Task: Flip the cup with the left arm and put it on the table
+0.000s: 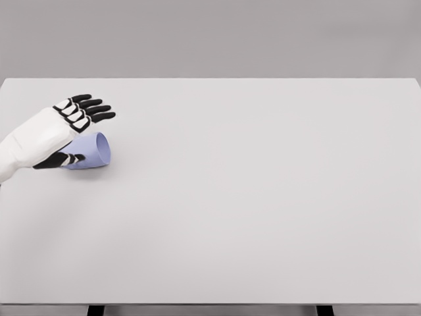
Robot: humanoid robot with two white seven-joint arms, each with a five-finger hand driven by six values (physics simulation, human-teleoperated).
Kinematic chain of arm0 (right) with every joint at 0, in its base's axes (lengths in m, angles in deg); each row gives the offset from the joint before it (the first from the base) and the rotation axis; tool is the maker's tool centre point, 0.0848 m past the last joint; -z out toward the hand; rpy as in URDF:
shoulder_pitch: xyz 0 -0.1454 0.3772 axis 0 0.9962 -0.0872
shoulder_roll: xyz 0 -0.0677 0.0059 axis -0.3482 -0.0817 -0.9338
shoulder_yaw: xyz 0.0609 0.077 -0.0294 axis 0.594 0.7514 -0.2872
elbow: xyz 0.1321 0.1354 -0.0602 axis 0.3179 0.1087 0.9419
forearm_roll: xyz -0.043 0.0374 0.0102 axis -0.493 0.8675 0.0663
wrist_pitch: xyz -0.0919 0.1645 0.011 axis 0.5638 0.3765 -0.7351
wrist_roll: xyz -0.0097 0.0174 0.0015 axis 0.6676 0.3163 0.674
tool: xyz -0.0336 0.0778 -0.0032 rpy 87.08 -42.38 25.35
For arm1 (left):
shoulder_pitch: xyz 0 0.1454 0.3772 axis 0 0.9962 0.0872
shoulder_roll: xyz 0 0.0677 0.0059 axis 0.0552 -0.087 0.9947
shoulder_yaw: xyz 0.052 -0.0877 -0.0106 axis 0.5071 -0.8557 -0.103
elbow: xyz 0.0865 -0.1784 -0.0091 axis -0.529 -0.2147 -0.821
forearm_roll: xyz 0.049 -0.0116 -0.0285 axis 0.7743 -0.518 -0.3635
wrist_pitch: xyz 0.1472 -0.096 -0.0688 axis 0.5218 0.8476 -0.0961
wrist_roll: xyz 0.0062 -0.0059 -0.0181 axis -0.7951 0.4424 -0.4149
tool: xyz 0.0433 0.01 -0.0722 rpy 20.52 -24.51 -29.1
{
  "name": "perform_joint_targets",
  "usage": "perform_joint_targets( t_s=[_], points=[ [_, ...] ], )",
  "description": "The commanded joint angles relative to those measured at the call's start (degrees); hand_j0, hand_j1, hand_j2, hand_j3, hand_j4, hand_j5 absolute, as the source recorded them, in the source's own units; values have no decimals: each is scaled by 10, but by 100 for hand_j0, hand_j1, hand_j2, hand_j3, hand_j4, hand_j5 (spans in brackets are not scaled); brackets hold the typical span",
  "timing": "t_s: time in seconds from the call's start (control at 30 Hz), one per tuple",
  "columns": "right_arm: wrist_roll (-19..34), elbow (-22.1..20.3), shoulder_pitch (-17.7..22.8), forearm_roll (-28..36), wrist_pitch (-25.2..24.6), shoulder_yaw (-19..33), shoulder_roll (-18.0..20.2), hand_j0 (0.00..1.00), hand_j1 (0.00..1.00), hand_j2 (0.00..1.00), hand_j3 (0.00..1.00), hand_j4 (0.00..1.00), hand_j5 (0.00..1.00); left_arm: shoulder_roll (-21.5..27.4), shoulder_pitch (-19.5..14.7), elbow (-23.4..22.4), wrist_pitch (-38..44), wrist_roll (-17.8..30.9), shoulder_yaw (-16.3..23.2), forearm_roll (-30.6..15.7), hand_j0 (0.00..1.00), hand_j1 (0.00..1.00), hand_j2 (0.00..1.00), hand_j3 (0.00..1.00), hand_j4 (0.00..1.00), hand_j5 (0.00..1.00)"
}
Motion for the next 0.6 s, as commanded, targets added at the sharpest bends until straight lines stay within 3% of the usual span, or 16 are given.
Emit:
perform_joint_targets(
  t_s=[0.0,0.03,0.07,0.1,0.13,0.17,0.2,0.23,0.3,0.4,0.47,0.57],
  points=[
    [0,0,0,0,0,0,0,100,100,100,100,100,100,1,0,-4,0,16,-21,-11,100,100,100,100,100,100],
    [0,0,0,0,0,0,0,100,100,100,100,100,100,0,0,-6,0,78,-48,-31,100,100,100,100,100,100],
    [0,0,0,0,0,0,0,100,100,100,100,100,100,-3,0,-7,0,176,-66,-82,100,100,100,100,100,100],
    [0,0,0,0,0,0,0,100,100,100,100,100,100,0,-1,-7,0,300,-68,-164,100,100,100,100,100,100],
    [0,0,0,0,0,0,0,100,100,100,100,100,100,1,-6,-7,0,370,-69,-225,100,100,100,100,100,100],
    [0,0,0,0,0,0,0,100,100,100,100,100,100,1,-14,-1,0,370,-71,-286,100,100,100,100,100,100],
    [0,0,0,0,0,0,0,100,100,100,100,100,100,1,-27,12,0,370,-71,-319,100,100,100,100,100,100],
    [0,0,0,0,0,0,0,100,100,100,100,100,100,1,-29,25,52,370,-70,-328,100,100,100,100,100,100],
    [0,0,0,0,0,0,0,100,100,100,100,100,100,-3,-38,42,275,370,-61,-329,100,100,100,100,100,100],
    [0,0,0,0,0,0,0,100,100,100,100,100,100,-6,-51,52,453,370,-57,-330,100,100,100,100,100,100],
    [0,0,0,0,0,0,0,100,100,100,100,100,100,-6,-89,51,576,370,2,-330,100,100,100,100,100,100],
    [0,0,0,0,0,0,0,100,100,100,100,100,100,-2,-119,52,616,370,67,-329,100,100,100,100,100,100]
  ],
)
